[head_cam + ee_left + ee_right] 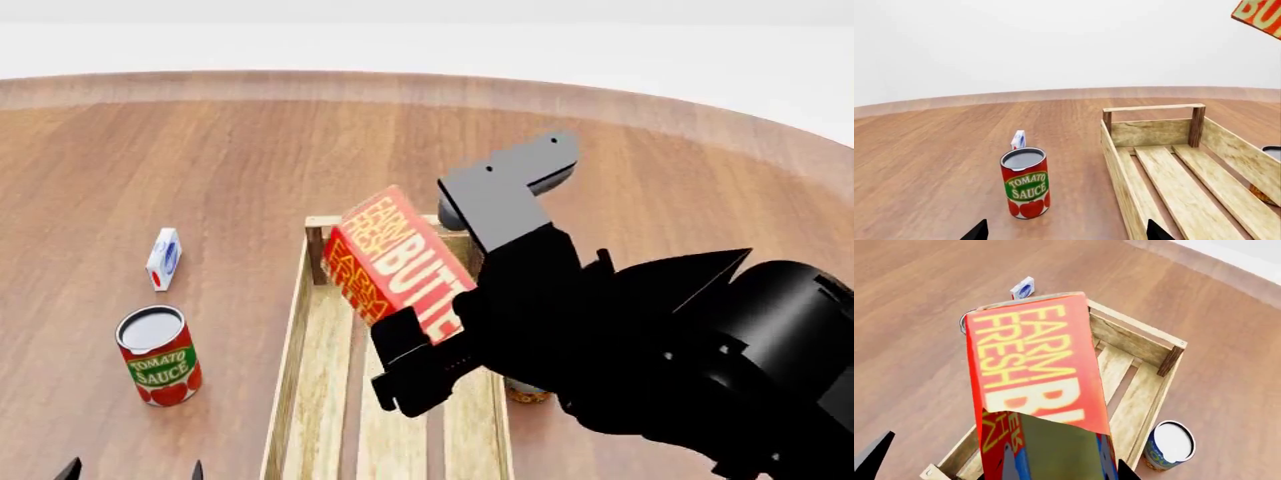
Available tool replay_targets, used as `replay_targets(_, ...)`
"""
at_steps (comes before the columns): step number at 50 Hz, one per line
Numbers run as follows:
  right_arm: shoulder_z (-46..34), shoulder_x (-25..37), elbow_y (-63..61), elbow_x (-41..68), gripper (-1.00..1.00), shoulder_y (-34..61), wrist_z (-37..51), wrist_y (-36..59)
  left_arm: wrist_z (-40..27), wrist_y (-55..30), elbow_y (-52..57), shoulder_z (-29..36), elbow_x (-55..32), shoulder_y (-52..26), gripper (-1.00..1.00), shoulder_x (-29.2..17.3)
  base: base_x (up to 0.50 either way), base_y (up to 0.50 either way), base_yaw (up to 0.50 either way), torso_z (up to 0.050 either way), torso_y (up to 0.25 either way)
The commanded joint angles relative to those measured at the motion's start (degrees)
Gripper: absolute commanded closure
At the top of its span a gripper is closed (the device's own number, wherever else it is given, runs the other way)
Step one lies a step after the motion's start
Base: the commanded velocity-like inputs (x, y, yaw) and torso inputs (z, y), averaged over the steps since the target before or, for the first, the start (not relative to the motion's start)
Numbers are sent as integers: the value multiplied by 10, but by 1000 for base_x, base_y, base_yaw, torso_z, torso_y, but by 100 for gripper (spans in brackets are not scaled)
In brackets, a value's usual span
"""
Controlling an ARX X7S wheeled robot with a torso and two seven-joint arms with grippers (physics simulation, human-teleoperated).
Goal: Pick up the butter and put it in the tray.
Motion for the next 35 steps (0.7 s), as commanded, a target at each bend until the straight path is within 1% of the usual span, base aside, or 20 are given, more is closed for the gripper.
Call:
replay_targets(1,36,-50,76,-44,100,18,8,-50,-3,0,3,3,-1,1,-100,-2,0,0,0,0,0)
replay_targets(2,47,-59,94,-38,100,19,13,-58,-2,2,0,3,0,0,-100,-1,0,0,0,0,0)
replay_targets(10,50,-88,143,-41,100,31,17,-64,-5,0,7,4,-3,2,-100,-3,0,0,0,0,1)
replay_targets(29,36,-154,235,-61,100,54,4,-64,-9,0,8,6,-6,2,-100,-5,0,0,0,1,1)
replay_targets(35,25,-183,281,-76,100,57,-14,-70,-10,0,6,7,-7,1,-100,-6,0,0,0,0,2)
